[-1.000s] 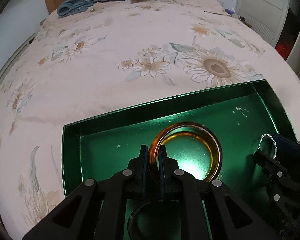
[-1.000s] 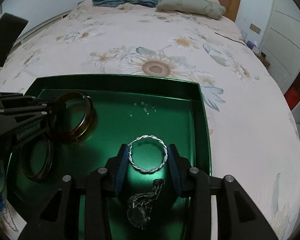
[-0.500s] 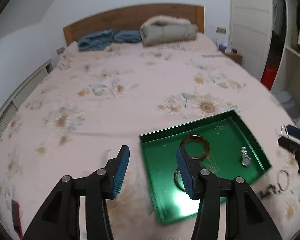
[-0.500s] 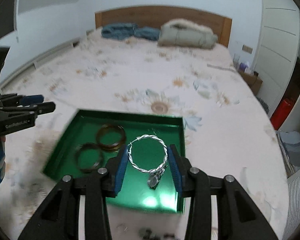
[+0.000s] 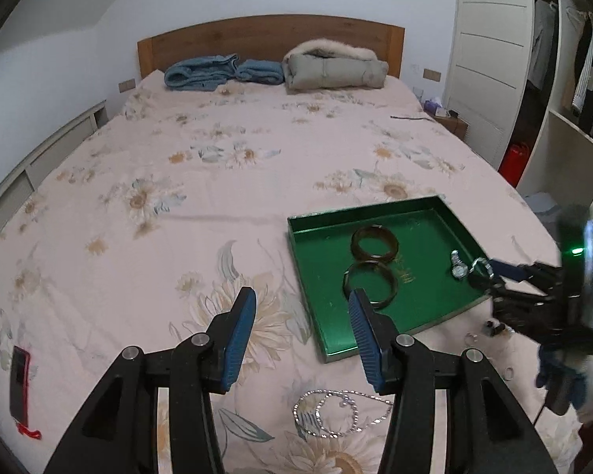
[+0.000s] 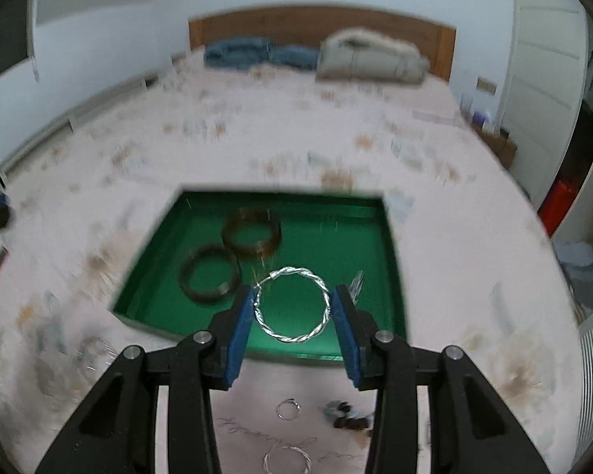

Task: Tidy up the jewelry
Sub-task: 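Lower the twisted silver hoop into the green tray and open the right gripper, then lift both grippers away from the green tray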

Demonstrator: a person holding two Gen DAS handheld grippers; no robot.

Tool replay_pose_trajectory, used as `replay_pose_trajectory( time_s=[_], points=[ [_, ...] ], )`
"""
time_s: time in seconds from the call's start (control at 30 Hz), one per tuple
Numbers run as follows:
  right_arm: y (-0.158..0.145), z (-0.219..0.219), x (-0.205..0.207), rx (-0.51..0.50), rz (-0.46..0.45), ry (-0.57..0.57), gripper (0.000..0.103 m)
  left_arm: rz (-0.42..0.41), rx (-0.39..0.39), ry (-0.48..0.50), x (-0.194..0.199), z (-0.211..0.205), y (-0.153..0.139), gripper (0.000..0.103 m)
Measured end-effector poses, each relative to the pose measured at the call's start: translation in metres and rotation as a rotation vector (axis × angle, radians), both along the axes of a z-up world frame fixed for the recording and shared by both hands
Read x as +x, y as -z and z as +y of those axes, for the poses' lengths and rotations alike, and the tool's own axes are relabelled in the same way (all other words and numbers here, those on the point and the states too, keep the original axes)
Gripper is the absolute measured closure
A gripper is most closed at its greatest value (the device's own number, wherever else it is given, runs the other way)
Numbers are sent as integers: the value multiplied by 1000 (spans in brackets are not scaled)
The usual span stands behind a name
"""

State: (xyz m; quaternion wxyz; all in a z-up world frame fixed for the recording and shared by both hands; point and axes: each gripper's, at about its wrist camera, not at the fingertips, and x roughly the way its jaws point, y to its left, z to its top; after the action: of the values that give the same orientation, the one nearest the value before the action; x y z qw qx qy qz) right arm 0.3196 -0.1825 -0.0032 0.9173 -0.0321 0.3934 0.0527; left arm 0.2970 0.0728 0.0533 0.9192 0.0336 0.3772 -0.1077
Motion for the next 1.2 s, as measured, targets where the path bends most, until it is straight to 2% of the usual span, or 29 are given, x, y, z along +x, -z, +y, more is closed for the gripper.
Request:
replay_pose_trajectory(
  time_s=[0.1,0.23,0.37,0.5,0.63,0.77,0.9,1.03,1.2],
  points=[
    [40,2,24,-6,69,12,64,11,-14,3,9,2,17,54],
    [72,7,48,-31,129,0,64,40,-32,-6,23,8,42,54],
    [84,10,56,-34,141,-5,64,68,-45,-16,27,15,61,54],
    [82,12,56,-42,156,-15,63,78,-53,-32,22,21,62,53],
    [61,9,47,-23,127,-7,60,51,-37,-48,2,29,43,52],
    [21,5,22,3,60,-10,60,5,-13,-58,-22,38,18,52],
    [-30,-5,-23,36,-40,-20,60,-31,-5,-57,-56,44,-1,52],
    [-71,-19,-79,52,-123,-38,60,-40,-7,-35,-85,42,-7,52],
    [-94,-41,-148,47,-180,-50,60,-54,-6,-8,-120,32,-7,52]
  ],
)
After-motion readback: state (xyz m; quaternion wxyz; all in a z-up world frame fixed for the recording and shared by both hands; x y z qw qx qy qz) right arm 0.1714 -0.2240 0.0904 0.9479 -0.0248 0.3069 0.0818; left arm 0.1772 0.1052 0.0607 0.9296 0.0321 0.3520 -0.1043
